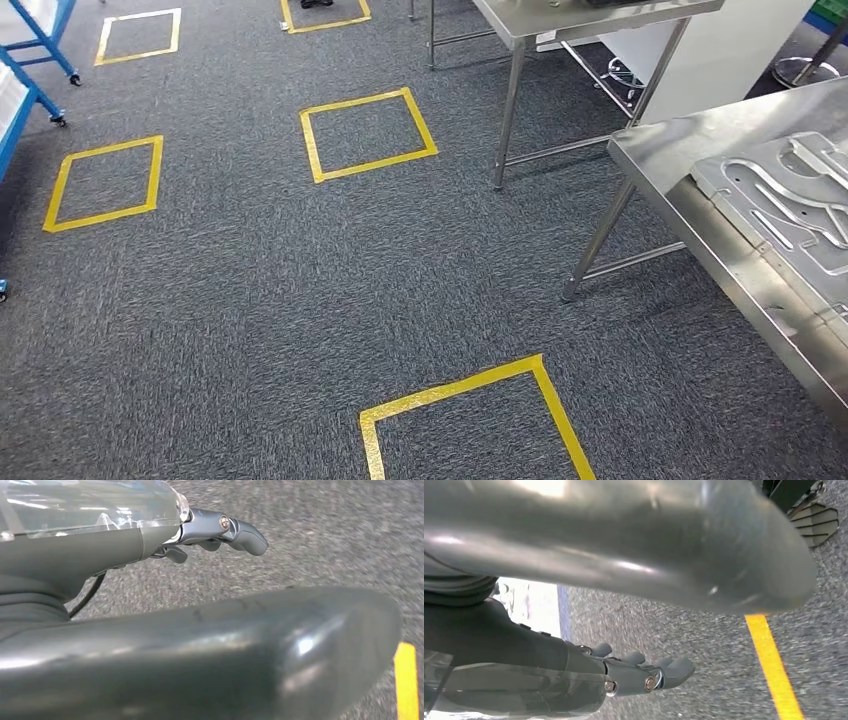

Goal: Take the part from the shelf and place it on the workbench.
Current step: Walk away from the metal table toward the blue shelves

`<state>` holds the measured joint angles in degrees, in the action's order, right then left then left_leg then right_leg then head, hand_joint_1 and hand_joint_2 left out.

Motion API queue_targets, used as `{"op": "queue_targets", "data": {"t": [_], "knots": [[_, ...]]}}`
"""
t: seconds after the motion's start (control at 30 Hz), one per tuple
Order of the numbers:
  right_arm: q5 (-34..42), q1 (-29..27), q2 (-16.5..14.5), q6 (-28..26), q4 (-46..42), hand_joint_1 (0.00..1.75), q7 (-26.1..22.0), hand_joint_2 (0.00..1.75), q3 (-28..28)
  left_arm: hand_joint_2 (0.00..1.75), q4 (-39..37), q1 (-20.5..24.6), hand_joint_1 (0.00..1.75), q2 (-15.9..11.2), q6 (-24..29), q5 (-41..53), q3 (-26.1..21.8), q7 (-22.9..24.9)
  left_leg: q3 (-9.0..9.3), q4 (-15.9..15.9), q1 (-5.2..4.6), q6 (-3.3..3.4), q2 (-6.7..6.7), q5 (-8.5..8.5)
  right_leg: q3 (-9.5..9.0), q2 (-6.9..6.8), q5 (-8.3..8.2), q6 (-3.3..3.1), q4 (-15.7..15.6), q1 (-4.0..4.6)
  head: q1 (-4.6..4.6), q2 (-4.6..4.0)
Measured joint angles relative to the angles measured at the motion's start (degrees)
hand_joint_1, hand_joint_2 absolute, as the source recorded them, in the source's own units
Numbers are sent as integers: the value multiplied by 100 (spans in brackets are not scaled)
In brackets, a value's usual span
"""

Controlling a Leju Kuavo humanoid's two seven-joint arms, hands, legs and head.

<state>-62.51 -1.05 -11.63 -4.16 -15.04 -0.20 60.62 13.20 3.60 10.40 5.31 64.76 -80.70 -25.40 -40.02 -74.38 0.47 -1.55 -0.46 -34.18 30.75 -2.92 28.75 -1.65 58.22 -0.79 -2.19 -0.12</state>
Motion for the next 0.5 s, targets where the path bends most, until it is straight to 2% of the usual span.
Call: {"op": "queue_targets", "data": {"t": [0.03,0.07,0.1,0.13,0.17,0.2,0.27,0.33,0.4,0.43,0.47,0.5], "knots": [[-13,4,0,-1,0,0,0,0,2,0,0,-8,0,0,0,-1,0,1,100,191,4,6,25,142,-11,-70,11,6,2,4,-1,0],[-27,7,-1,1,0,0,0,0,3,0,1,-14,0,-1,0,-2,0,2,308,580,1,24,89,342,-30,-135,23,16,3,8,-1,-1],[-39,10,-1,3,0,0,0,0,5,0,2,-14,0,-1,0,-3,0,3,534,1014,-15,60,218,505,-52,-196,39,32,5,14,-1,-1],[-48,10,-2,6,0,0,0,0,9,0,3,-8,0,-2,0,-4,0,3,716,1372,-35,93,331,625,-74,-251,56,57,6,20,3,-1],[-53,12,-2,9,0,0,0,0,15,0,4,-2,0,-2,0,-4,0,3,823,1589,-59,124,415,680,-94,-300,69,88,6,23,5,0],[-55,19,-2,12,0,0,1,0,21,0,5,0,0,-3,0,-4,0,4,846,1663,-81,148,444,681,-109,-347,77,122,2,22,9,0],[-59,43,-2,14,1,0,4,0,30,0,10,-12,0,-3,0,-3,0,7,855,1707,-77,192,323,720,-148,-396,91,194,-9,5,12,1],[-73,50,-2,14,2,0,11,0,37,0,17,-20,0,0,-1,-3,0,10,898,1791,-42,259,200,782,-103,-160,236,247,155,-9,22,1],[-97,37,-2,14,2,0,16,0,49,0,23,-10,0,2,-4,-4,0,12,906,1830,-32,304,78,820,183,167,591,260,760,-14,37,1],[-111,31,-2,14,2,0,17,0,58,0,25,-4,0,2,-7,-5,0,12,895,1827,-37,312,9,825,383,236,762,258,1148,-13,40,1],[-123,27,-2,14,2,0,17,0,71,0,26,-4,0,2,-9,-4,0,12,889,1820,-42,314,-68,825,547,264,847,259,1449,-13,42,1],[-135,24,-2,14,2,0,17,0,86,0,26,-9,0,2,-11,-4,0,12,888,1809,-43,311,-151,822,627,275,809,260,1559,-15,42,1]]}}
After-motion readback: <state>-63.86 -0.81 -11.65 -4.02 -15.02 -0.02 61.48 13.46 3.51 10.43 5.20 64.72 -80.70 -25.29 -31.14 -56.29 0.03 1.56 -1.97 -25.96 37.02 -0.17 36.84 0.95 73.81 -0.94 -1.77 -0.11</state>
